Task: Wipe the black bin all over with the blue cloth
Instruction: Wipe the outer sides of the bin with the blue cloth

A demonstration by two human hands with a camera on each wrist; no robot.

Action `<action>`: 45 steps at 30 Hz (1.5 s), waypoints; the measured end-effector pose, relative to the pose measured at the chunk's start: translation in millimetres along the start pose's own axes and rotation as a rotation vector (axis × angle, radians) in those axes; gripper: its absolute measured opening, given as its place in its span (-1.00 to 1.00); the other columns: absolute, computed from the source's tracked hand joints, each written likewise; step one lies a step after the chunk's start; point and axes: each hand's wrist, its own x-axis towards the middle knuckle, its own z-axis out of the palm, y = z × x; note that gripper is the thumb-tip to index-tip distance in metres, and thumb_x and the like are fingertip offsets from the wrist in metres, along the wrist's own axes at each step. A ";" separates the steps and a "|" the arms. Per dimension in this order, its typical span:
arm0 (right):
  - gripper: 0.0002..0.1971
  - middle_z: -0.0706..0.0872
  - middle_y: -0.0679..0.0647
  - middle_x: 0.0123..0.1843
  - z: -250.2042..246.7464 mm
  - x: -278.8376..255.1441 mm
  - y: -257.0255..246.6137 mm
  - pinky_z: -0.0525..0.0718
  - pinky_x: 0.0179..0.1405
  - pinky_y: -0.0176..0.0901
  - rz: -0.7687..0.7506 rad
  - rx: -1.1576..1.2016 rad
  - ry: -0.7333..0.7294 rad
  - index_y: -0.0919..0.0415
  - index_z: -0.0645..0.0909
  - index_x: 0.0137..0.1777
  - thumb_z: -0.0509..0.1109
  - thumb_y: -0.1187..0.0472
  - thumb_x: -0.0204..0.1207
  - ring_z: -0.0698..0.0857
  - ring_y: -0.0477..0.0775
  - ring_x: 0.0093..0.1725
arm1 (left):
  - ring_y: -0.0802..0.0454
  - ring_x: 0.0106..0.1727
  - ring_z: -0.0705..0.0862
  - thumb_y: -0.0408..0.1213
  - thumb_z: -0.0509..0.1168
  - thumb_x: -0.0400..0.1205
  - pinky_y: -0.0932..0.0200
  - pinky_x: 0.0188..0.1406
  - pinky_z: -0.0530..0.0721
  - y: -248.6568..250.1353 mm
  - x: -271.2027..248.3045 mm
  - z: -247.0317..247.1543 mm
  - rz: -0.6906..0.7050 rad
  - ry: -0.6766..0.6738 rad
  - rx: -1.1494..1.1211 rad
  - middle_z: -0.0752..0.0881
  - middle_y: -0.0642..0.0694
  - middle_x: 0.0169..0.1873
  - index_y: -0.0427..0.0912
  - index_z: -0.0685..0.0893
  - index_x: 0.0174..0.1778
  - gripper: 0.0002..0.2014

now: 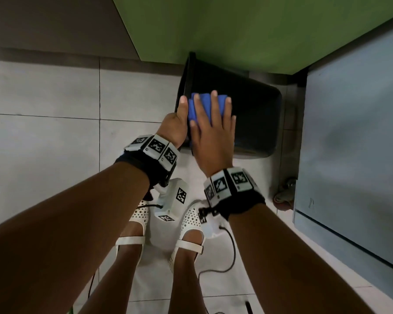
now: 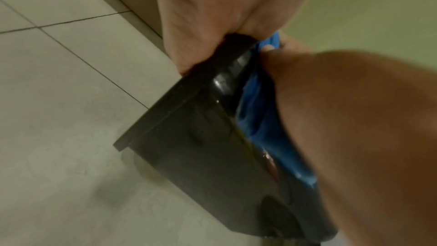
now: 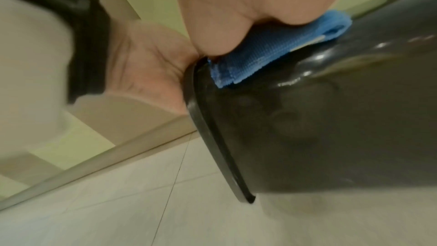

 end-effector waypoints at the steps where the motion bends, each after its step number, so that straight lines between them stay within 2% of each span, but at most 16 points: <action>1: -0.48 0.07 0.18 0.67 2.1 -7.7 1.8 -0.04 0.57 0.25 -0.029 -0.010 0.019 0.00 0.10 0.61 -0.09 -0.04 0.65 -0.08 0.31 0.64 | -0.23 0.07 0.74 0.25 -0.20 0.66 -0.12 0.24 0.67 1.1 -1.4 -0.1 -0.008 -0.001 -0.018 0.76 -0.34 0.03 -0.30 0.70 0.11 -0.25; 5: -0.48 0.21 0.19 0.63 0.6 -16.6 12.8 0.01 0.56 0.25 -0.068 -0.038 0.067 0.04 0.21 0.58 -0.04 -0.06 0.63 0.05 0.30 0.63 | -0.22 0.05 0.73 0.21 -0.18 0.68 -0.04 0.21 0.66 5.6 -7.2 3.2 -0.024 0.015 -0.019 0.77 -0.34 -0.02 -0.34 0.71 0.05 -0.26; 9: -0.50 0.15 0.10 0.66 -8.8 -7.8 -0.9 -0.12 0.59 0.16 0.067 0.000 0.069 -0.04 0.15 0.60 0.01 -0.06 0.66 -0.03 0.21 0.65 | -0.19 0.13 0.67 0.09 -0.19 0.74 0.06 0.16 0.55 19.4 -12.1 4.8 -0.005 0.025 0.064 0.69 -0.37 0.08 -0.36 0.61 0.27 -0.35; 13: -0.48 0.24 0.08 0.63 -13.8 -1.7 -8.8 0.01 0.59 0.13 0.109 0.035 0.082 -0.03 0.20 0.58 -0.03 -0.09 0.63 0.06 0.19 0.64 | -0.09 -0.08 0.60 0.19 -0.13 0.69 0.20 -0.21 0.51 33.1 -11.2 -4.3 -0.017 -0.031 0.161 0.68 -0.20 -0.24 -0.28 0.68 -0.10 -0.35; 14: -0.47 0.29 0.09 0.61 -14.5 -1.2 -6.3 0.07 0.58 0.14 0.089 0.024 0.081 -0.03 0.23 0.57 -0.04 -0.11 0.62 0.11 0.19 0.63 | -0.08 -0.08 0.59 0.19 -0.12 0.70 0.20 -0.23 0.50 34.8 -10.2 -6.6 -0.018 -0.031 0.176 0.69 -0.20 -0.22 -0.29 0.68 -0.06 -0.35; 17: -0.48 0.42 0.11 0.54 -17.2 0.4 12.7 0.19 0.54 0.17 0.064 -0.035 0.128 -0.01 0.31 0.53 -0.04 -0.12 0.61 0.25 0.20 0.59 | -0.23 0.21 0.62 0.14 -0.15 0.72 0.02 0.17 0.53 38.7 -8.4 -9.3 -0.030 -0.026 0.198 0.65 -0.37 0.20 -0.39 0.55 0.33 -0.32; 19: -0.51 0.51 0.14 0.48 -20.9 0.9 33.6 0.30 0.50 0.22 0.104 -0.057 0.210 0.00 0.39 0.49 -0.02 -0.10 0.62 0.36 0.22 0.54 | -0.26 0.39 0.54 0.13 -0.18 0.73 -0.01 0.34 0.49 43.8 -11.3 -9.8 -0.032 -0.030 0.203 0.55 -0.38 0.38 -0.39 0.46 0.43 -0.32; 23: -0.52 0.52 0.17 0.47 -35.8 -0.7 81.1 0.43 0.45 0.20 0.223 -0.063 0.247 0.05 0.43 0.48 0.01 -0.06 0.63 0.38 0.25 0.52 | -0.25 0.38 0.54 0.05 -0.21 0.76 0.03 0.27 0.49 58.6 -14.9 -12.1 -0.099 -0.048 0.202 0.52 -0.36 0.39 -0.38 0.39 0.48 -0.38; 26: -0.54 0.35 0.13 0.58 -45.0 5.1 94.7 0.27 0.53 0.15 0.375 -0.024 0.158 0.05 0.31 0.54 0.05 0.00 0.66 0.21 0.22 0.60 | -0.29 0.40 0.50 -0.20 -0.19 0.80 0.01 0.28 0.47 58.2 -10.2 -9.7 -0.143 0.015 0.143 0.41 -0.37 0.48 -0.22 0.02 0.65 -0.52; 30: -0.50 0.18 0.12 0.65 -40.1 18.2 64.5 0.04 0.58 0.26 0.523 -0.032 0.109 0.00 0.18 0.59 0.03 -0.03 0.66 0.04 0.25 0.64 | -0.30 0.48 0.42 -0.43 -0.11 0.76 0.01 0.37 0.42 57.4 -8.5 -9.5 -0.140 0.034 0.175 0.32 -0.39 0.53 -0.25 -0.17 0.65 -0.45; 32: -0.50 0.21 0.10 0.65 -28.2 17.5 32.9 0.05 0.58 0.25 0.420 -0.061 0.133 -0.03 0.18 0.59 0.04 -0.03 0.66 0.07 0.24 0.64 | -0.30 0.49 0.41 -0.44 -0.15 0.77 0.01 0.40 0.38 59.3 -12.2 -9.7 -0.128 0.030 0.245 0.31 -0.40 0.54 -0.24 -0.16 0.65 -0.47; 34: -0.53 0.33 0.10 0.60 -11.9 9.0 2.8 0.13 0.55 0.26 0.248 -0.064 0.185 -0.03 0.28 0.55 0.07 -0.03 0.64 0.18 0.24 0.61 | -0.29 0.46 0.45 -0.24 -0.21 0.80 0.01 0.42 0.35 61.4 -14.9 -10.7 -0.106 -0.008 0.332 0.39 -0.43 0.49 -0.29 0.09 0.63 -0.54; 37: -0.55 0.55 0.16 0.45 7.6 -3.9 -11.4 0.30 0.46 0.24 0.057 -0.087 0.317 0.02 0.41 0.45 0.04 -0.09 0.64 0.37 0.23 0.51 | -0.24 0.42 0.52 0.03 -0.22 0.76 0.06 0.40 0.38 64.3 -13.6 -13.3 -0.128 -0.046 0.356 0.53 -0.40 0.40 -0.38 0.46 0.44 -0.38; 40: -0.53 0.51 0.20 0.47 8.9 -15.5 12.3 0.25 0.48 0.23 -0.062 -0.119 0.289 0.03 0.30 0.46 -0.08 -0.15 0.65 0.26 0.19 0.52 | -0.22 0.47 0.47 0.04 -0.25 0.76 0.07 0.45 0.33 63.1 -10.2 -13.5 -0.114 -0.075 0.391 0.48 -0.39 0.44 -0.40 0.43 0.46 -0.36; 42: -0.50 0.44 0.22 0.51 4.7 -22.9 35.5 0.19 0.48 0.27 -0.042 -0.118 0.286 0.03 0.26 0.49 -0.11 -0.16 0.65 0.22 0.23 0.53 | -0.23 0.50 0.43 0.01 -0.27 0.77 0.01 0.47 0.34 60.8 -7.1 -12.1 -0.082 -0.093 0.398 0.43 -0.35 0.49 -0.36 0.33 0.53 -0.39; 45: -0.45 0.40 0.26 0.53 -10.6 -32.5 72.2 0.18 0.50 0.39 0.188 -0.081 0.303 0.11 0.29 0.52 -0.10 -0.16 0.65 0.23 0.32 0.56 | -0.27 0.50 0.43 -0.08 -0.24 0.78 -0.02 0.47 0.36 63.1 -5.9 -11.1 -0.135 -0.091 0.385 0.33 -0.29 0.56 -0.21 0.16 0.63 -0.49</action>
